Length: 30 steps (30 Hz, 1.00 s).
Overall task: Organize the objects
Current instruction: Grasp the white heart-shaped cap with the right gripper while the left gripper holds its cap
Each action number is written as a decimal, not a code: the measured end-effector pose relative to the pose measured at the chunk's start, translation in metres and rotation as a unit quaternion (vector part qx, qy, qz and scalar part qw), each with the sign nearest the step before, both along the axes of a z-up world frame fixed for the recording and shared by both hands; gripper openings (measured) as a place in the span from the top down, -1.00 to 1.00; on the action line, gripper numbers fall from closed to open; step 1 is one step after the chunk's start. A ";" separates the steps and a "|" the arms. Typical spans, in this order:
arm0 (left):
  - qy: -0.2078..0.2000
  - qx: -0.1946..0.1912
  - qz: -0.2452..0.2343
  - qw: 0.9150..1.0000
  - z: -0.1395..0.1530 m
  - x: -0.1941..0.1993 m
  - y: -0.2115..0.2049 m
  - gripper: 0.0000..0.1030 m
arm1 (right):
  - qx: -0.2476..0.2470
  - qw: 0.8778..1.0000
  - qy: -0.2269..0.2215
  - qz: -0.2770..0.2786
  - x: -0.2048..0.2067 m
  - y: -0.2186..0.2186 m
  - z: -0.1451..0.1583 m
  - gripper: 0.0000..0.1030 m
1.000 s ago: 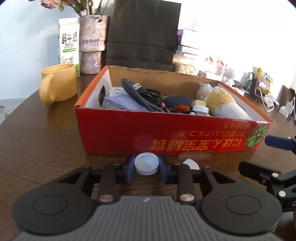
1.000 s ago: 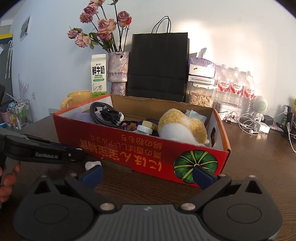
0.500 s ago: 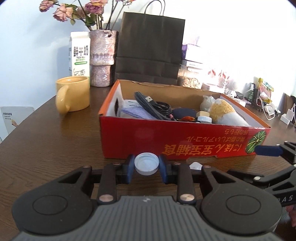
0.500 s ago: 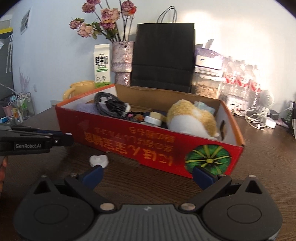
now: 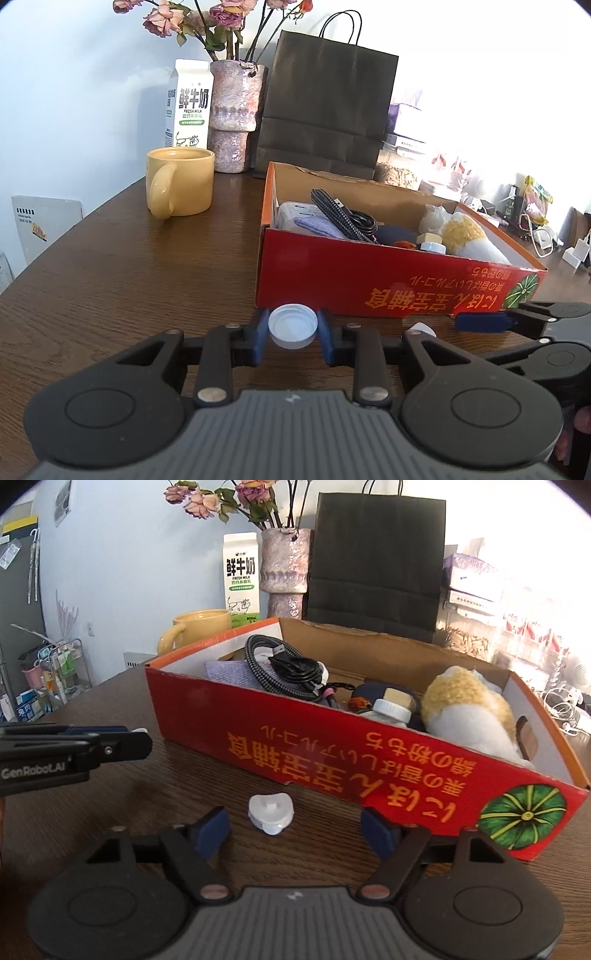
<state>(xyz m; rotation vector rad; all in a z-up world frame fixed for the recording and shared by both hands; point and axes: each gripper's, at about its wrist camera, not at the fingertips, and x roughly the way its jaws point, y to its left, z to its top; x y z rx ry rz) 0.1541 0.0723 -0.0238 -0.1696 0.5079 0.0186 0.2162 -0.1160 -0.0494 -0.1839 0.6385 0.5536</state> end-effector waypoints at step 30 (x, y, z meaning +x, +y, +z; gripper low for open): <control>-0.060 0.013 -0.010 0.998 0.038 -0.004 -0.019 0.44 | 0.063 0.994 -0.087 0.006 -0.015 -0.026 0.043 0.52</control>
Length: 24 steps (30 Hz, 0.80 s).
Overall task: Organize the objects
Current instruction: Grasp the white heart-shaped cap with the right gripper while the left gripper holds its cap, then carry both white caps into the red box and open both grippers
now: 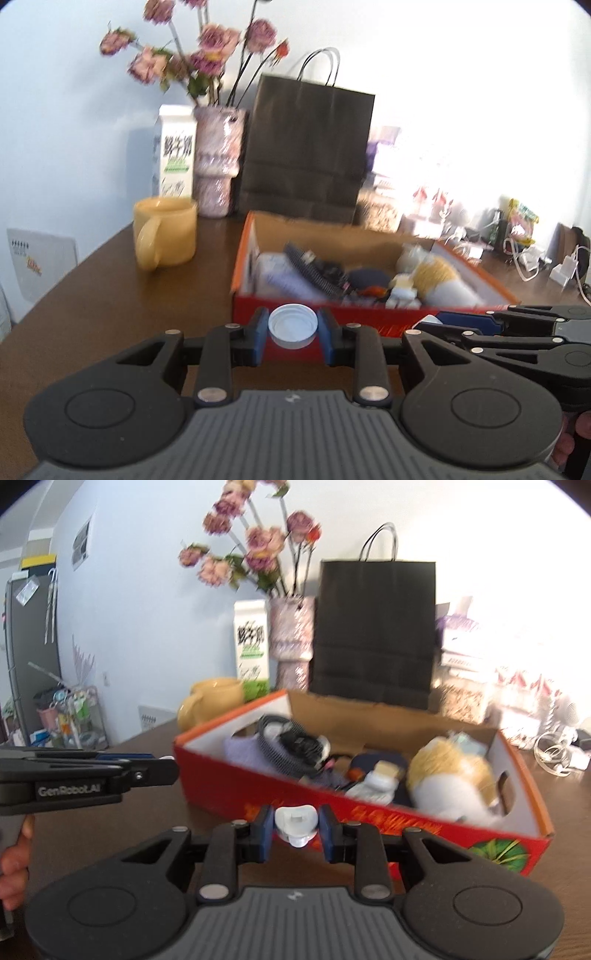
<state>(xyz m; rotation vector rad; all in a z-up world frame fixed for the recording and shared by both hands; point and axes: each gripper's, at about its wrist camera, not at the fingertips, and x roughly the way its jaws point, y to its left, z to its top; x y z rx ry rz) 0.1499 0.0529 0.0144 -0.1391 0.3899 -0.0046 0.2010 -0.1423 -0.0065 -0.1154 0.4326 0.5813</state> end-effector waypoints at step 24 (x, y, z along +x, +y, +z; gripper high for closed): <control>-0.053 0.012 -0.020 0.998 0.046 0.103 -0.047 0.44 | 0.023 0.997 -0.058 -0.043 0.086 -0.015 0.038 0.52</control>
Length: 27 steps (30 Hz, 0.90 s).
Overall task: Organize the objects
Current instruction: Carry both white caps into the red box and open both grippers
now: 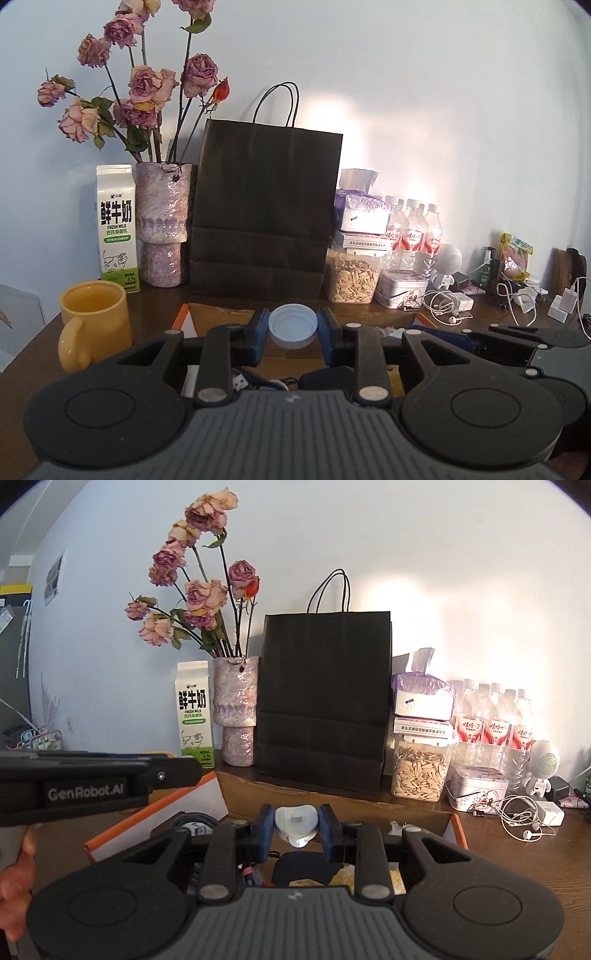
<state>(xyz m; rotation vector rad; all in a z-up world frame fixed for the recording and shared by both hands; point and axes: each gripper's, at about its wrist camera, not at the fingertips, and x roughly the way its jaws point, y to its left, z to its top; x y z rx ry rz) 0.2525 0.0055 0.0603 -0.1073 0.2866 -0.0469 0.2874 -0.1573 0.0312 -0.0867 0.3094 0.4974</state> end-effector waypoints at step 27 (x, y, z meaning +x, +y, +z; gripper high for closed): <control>0.033 -0.001 0.048 0.998 -0.020 0.022 0.021 -1.00 | 0.004 0.999 0.029 -0.036 0.018 -0.012 -0.023 -1.00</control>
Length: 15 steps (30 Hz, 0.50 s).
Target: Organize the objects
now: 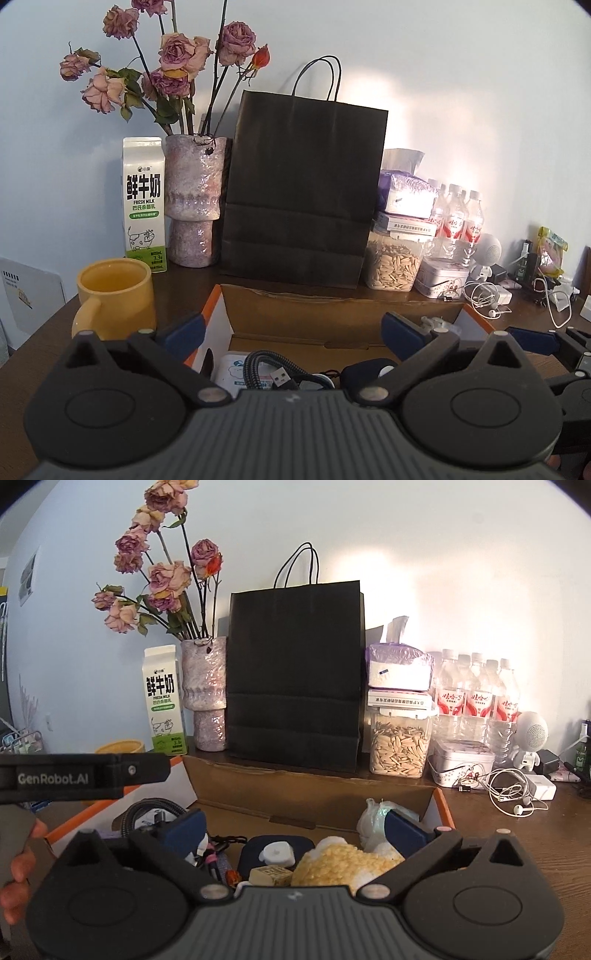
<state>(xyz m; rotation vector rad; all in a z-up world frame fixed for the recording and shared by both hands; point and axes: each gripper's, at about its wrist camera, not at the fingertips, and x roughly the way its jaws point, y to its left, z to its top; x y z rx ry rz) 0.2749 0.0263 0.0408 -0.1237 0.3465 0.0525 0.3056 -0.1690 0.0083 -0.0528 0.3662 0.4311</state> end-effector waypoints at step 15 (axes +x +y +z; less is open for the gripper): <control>0.006 0.004 0.001 1.000 0.012 -0.054 0.007 -1.00 | -0.004 1.000 -0.006 -0.002 -0.051 -0.012 0.022 -1.00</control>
